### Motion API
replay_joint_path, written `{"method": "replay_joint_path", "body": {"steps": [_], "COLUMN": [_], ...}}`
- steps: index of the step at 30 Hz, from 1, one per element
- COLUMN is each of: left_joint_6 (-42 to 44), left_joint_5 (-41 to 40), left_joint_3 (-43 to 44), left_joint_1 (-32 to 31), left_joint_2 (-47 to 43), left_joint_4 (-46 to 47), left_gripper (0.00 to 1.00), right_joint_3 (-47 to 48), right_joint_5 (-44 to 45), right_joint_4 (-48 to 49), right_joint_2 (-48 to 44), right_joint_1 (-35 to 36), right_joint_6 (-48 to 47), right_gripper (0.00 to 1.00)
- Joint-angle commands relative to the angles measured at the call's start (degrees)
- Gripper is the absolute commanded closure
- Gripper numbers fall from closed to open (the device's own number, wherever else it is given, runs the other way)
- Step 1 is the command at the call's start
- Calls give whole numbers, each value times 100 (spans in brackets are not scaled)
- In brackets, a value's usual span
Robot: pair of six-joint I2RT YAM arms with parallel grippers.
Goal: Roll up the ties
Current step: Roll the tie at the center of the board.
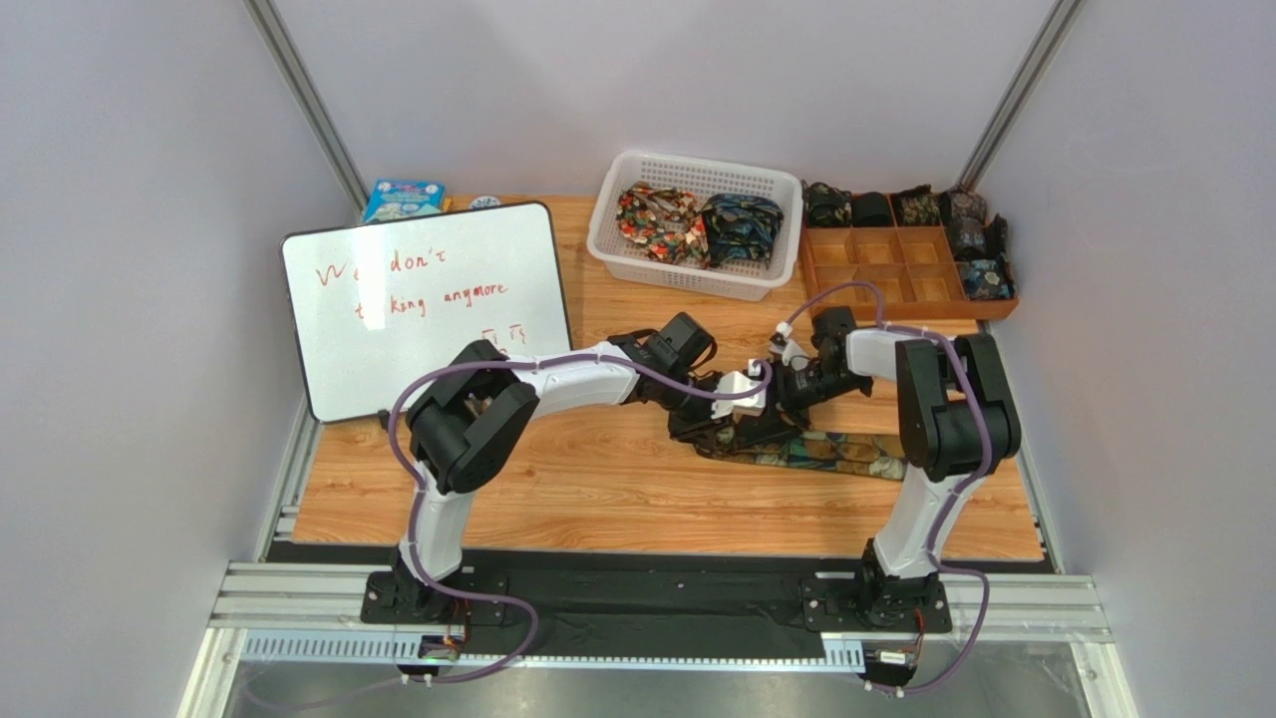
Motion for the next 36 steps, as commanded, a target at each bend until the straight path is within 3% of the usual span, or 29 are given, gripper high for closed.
{"method": "replay_joint_path", "body": {"steps": [1,3,5,14,16,17,19,22,23,28,29,36], "left_joint_6": [457,502,537,669,713,765,818,871,863,538,476,-340], "left_joint_5": [-466,-633,-703,-678,-581,-494,-432,-361,-257,-63,7,315], "left_joint_3": [-353,-415,-423,-125,-90,-72,-37,7,42,157,131,60], "left_joint_1": [-28,-28,-28,-28,-28,-28,-10,43,121,324,333,333], "left_joint_2": [-269,-304,-331,-182,-190,-190,-182,-225,-225,-366,-410,-498], "left_joint_4": [-350,-376,-376,-622,-692,-780,-851,-930,-982,-852,-729,-87], "left_gripper": [78,78,78,75,73,72,70,58,48,27,11,5], "right_joint_3": [191,156,138,-29,32,59,85,50,15,6,6,-55], "right_joint_5": [111,32,22,-22,110,154,286,435,470,585,628,805], "right_joint_4": [-275,-258,-205,427,454,428,332,270,270,147,138,67], "right_joint_2": [-723,-838,-856,-637,-540,-435,-347,-224,-206,58,93,304], "right_joint_1": [-97,-79,35,571,598,598,554,413,369,71,35,-185], "right_joint_6": [-183,-69,28,521,503,416,337,231,205,-15,-41,-332], "right_gripper": [53,46,46,57,73,89,99,100,100,100,100,100]}}
